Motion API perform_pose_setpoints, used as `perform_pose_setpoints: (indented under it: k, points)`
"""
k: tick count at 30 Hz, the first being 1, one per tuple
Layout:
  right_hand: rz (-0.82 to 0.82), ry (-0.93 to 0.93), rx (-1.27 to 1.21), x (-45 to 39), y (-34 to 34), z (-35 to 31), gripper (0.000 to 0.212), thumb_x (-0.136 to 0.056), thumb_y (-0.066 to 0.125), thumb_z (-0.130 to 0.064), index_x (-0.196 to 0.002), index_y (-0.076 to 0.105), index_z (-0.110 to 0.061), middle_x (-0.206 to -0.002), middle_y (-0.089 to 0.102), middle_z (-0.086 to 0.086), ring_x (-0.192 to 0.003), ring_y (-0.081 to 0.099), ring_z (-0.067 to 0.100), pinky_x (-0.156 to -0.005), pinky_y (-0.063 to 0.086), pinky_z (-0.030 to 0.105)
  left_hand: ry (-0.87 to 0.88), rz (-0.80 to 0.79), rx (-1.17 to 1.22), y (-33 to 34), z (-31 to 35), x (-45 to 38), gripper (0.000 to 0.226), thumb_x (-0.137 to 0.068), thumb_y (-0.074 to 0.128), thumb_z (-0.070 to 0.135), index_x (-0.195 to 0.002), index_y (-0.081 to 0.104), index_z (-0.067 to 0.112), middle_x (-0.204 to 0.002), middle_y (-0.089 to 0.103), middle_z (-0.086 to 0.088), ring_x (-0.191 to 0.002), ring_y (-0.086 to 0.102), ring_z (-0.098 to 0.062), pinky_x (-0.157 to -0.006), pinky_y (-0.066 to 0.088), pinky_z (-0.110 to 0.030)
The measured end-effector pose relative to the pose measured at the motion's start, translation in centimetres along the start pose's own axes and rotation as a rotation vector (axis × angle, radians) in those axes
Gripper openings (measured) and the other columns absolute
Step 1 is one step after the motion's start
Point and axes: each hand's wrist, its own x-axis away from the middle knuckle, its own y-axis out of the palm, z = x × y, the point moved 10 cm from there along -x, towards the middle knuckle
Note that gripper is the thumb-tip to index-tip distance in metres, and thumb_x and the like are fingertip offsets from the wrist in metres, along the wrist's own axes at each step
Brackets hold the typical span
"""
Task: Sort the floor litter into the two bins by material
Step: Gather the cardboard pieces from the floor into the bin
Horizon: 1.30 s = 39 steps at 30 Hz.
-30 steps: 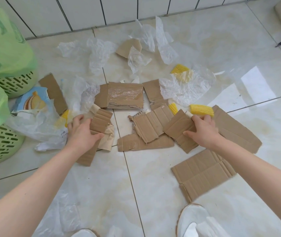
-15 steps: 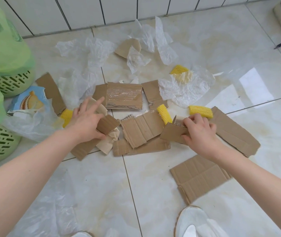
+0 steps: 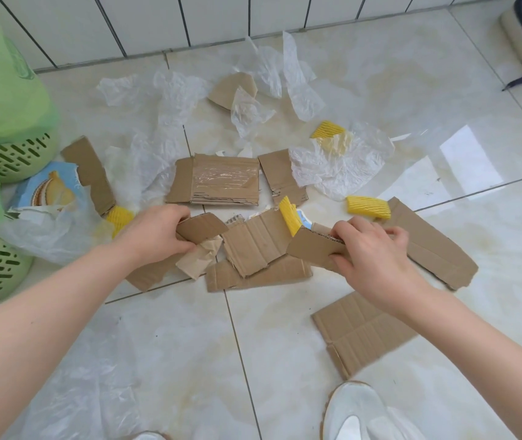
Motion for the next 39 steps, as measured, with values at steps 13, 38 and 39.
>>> perform_pose_setpoints:
  k: [13, 38, 39]
  points:
    - [0.029, -0.127, -0.091, 1.7, -2.6, -5.1, 0.010, -0.092, 0.047, -0.025, -0.102, 0.046, -0.025, -0.096, 0.047, -0.006, -0.094, 0.051, 0.019, -0.097, 0.027, 0.043, -0.179, 0.025, 0.508, -0.1, -1.9, 3.1, 0.028, -0.076, 0.077, 0.029, -0.100, 0.062, 0.029, -0.093, 0.069, 0.009, -0.087, 0.064, -0.011, -0.081, 0.053, -0.035]
    - [0.079, -0.270, -0.637, 2.8, -8.5, -18.9, 0.024, -0.085, 0.066, -0.024, -0.072, 0.046, -0.018, -0.065, 0.051, -0.003, -0.063, 0.047, 0.019, -0.057, 0.036, 0.032, -0.471, 0.875, 1.167, -12.8, -10.0, 21.4, 0.015, -0.079, 0.075, 0.018, -0.081, 0.063, 0.027, -0.082, 0.067, 0.015, -0.064, 0.060, 0.011, -0.060, 0.049, -0.010]
    - [0.079, -0.285, -0.663, 2.8, -9.1, -19.8, 0.020, -0.085, 0.066, -0.023, -0.074, 0.049, -0.021, -0.066, 0.054, -0.006, -0.064, 0.050, 0.016, -0.058, 0.039, 0.032, -0.470, 0.903, 1.166, -13.6, -10.5, 22.2, 0.015, -0.079, 0.075, 0.018, -0.082, 0.063, 0.026, -0.084, 0.067, 0.015, -0.067, 0.061, 0.009, -0.062, 0.050, -0.012]
